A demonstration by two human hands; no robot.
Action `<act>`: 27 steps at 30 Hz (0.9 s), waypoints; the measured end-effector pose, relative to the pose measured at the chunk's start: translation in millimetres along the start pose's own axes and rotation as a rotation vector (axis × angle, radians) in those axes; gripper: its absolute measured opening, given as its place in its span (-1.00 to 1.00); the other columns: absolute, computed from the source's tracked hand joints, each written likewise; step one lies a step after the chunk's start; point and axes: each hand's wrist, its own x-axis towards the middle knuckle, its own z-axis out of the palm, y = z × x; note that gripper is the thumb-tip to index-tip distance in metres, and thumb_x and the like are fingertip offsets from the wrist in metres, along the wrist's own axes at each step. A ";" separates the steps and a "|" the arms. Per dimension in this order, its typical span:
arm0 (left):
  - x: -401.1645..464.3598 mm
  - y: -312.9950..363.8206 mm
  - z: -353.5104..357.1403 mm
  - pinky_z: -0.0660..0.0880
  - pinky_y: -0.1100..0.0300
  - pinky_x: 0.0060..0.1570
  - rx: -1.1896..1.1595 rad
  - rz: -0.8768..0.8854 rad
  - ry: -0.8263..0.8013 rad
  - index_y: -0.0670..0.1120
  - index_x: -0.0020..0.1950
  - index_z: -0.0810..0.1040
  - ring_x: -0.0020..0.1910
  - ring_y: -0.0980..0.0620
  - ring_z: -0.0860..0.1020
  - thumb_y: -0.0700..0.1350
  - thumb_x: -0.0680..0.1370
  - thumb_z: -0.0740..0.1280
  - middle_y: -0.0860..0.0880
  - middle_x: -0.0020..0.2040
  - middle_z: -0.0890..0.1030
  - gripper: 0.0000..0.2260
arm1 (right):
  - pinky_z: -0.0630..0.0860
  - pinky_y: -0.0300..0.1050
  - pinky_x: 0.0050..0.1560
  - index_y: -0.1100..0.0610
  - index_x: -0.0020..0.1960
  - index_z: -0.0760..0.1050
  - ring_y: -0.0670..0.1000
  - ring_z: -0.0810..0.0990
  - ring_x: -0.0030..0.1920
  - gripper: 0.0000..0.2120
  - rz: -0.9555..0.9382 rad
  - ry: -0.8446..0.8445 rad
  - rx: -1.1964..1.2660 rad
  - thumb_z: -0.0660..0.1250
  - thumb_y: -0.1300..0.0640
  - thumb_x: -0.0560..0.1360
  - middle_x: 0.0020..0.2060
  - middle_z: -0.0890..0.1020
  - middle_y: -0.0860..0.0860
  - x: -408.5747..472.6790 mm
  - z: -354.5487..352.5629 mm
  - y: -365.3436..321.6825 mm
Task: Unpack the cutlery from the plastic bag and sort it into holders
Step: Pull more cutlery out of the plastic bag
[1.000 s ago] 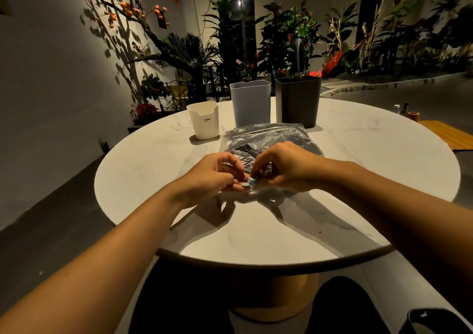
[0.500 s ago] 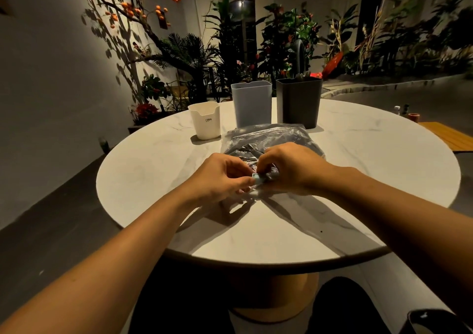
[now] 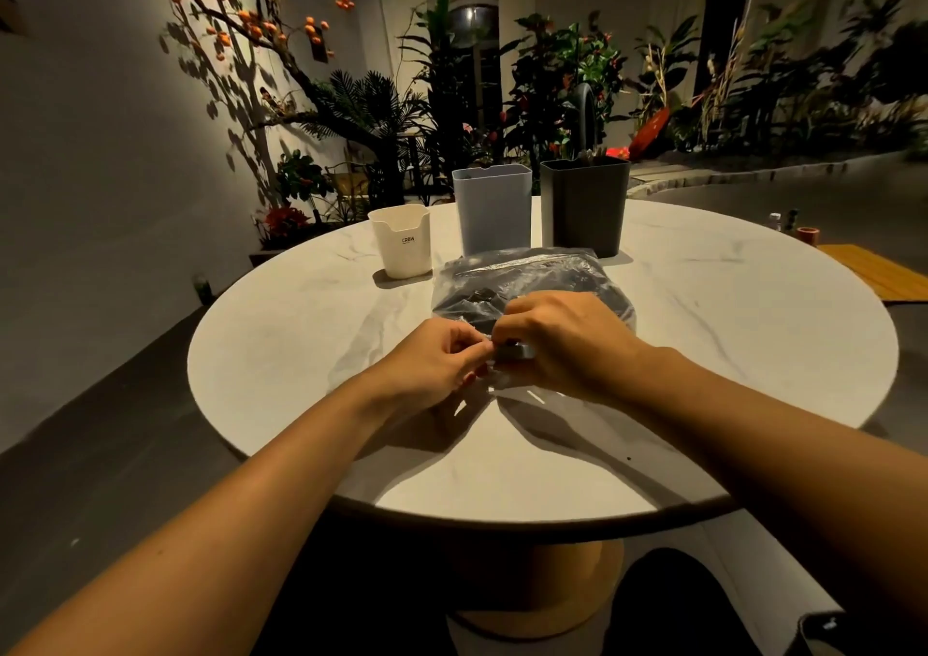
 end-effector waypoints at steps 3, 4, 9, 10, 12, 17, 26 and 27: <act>-1.0 -1.0 -1.0 0.48 0.28 -0.28 -0.025 -0.008 -0.056 -0.10 0.10 0.65 -0.33 0.13 0.55 -0.05 0.66 0.26 0.05 -0.28 0.63 -0.79 | 0.58 -0.24 -0.22 0.04 0.02 0.68 -0.05 0.62 -0.24 -0.73 0.033 0.014 0.058 0.47 -0.11 0.44 -0.16 0.66 -0.04 -0.1 1.5 0.2; -0.8 -1.6 -1.3 0.48 0.27 -0.25 -0.026 -0.004 -0.061 -0.09 0.10 0.66 -0.29 0.12 0.56 -0.04 0.67 0.25 0.02 -0.24 0.64 -0.78 | 0.57 -0.25 -0.20 0.04 0.03 0.69 -0.06 0.63 -0.23 -0.74 0.043 0.019 0.081 0.47 -0.09 0.44 -0.15 0.67 -0.03 0.0 1.6 0.5; 3.4 0.6 -1.4 0.50 0.22 -0.15 -0.148 -0.021 -0.084 -0.14 0.10 0.66 -0.17 0.03 0.56 -0.10 0.69 0.21 -0.11 -0.12 0.64 -0.76 | 0.62 -0.25 -0.13 0.07 0.05 0.69 -0.07 0.67 -0.19 -0.80 0.071 0.051 0.162 0.48 0.04 0.46 -0.13 0.70 -0.03 1.4 2.4 3.4; 4.3 0.8 -1.6 0.50 0.25 -0.16 -0.178 -0.030 -0.092 -0.17 0.13 0.65 -0.16 0.04 0.56 -0.11 0.69 0.20 -0.12 -0.11 0.64 -0.75 | 0.63 -0.24 -0.12 0.08 0.06 0.69 -0.07 0.67 -0.18 -0.80 0.073 0.057 0.164 0.48 0.05 0.46 -0.13 0.70 -0.02 1.2 2.9 4.4; 4.8 1.5 -1.6 0.51 0.29 -0.16 -0.233 -0.042 -0.108 -0.19 0.14 0.64 -0.14 0.04 0.56 -0.12 0.69 0.20 -0.13 -0.09 0.63 -0.75 | 0.62 -0.25 -0.11 0.09 0.07 0.68 -0.07 0.68 -0.17 -0.79 0.073 0.067 0.162 0.48 0.07 0.46 -0.12 0.70 -0.01 -0.5 4.2 6.0; 7.9 2.7 0.2 0.56 0.16 -0.03 -0.320 -0.053 -0.097 -0.13 0.00 0.65 -0.19 0.05 0.57 -0.14 0.69 0.20 -0.06 -0.21 0.63 -0.76 | 0.62 -0.25 -0.13 0.11 0.06 0.65 -0.05 0.67 -0.17 -0.78 0.062 0.097 0.135 0.52 0.09 0.44 -0.12 0.69 0.00 -3.2 10.4 9.0; 9.5 0.6 4.9 0.49 0.18 -0.21 -0.316 -0.078 -0.096 -0.14 -0.04 0.58 -0.31 0.07 0.50 -0.08 0.72 0.12 -0.05 -0.26 0.59 -0.70 | 0.57 -0.28 -0.14 0.14 0.04 0.65 -0.03 0.66 -0.19 -0.80 0.051 0.133 0.151 0.52 0.12 0.44 -0.14 0.69 0.03 -3.4 9.8 12.9; 9.9 0.7 3.9 0.50 0.19 -0.21 -0.316 -0.094 -0.085 -0.14 -0.05 0.57 -0.30 0.05 0.51 -0.06 0.72 0.11 -0.07 -0.26 0.59 -0.69 | 0.57 -0.28 -0.15 0.13 0.02 0.65 -0.03 0.66 -0.19 -0.80 0.052 0.134 0.148 0.52 0.10 0.43 -0.15 0.69 0.03 -4.0 10.1 12.9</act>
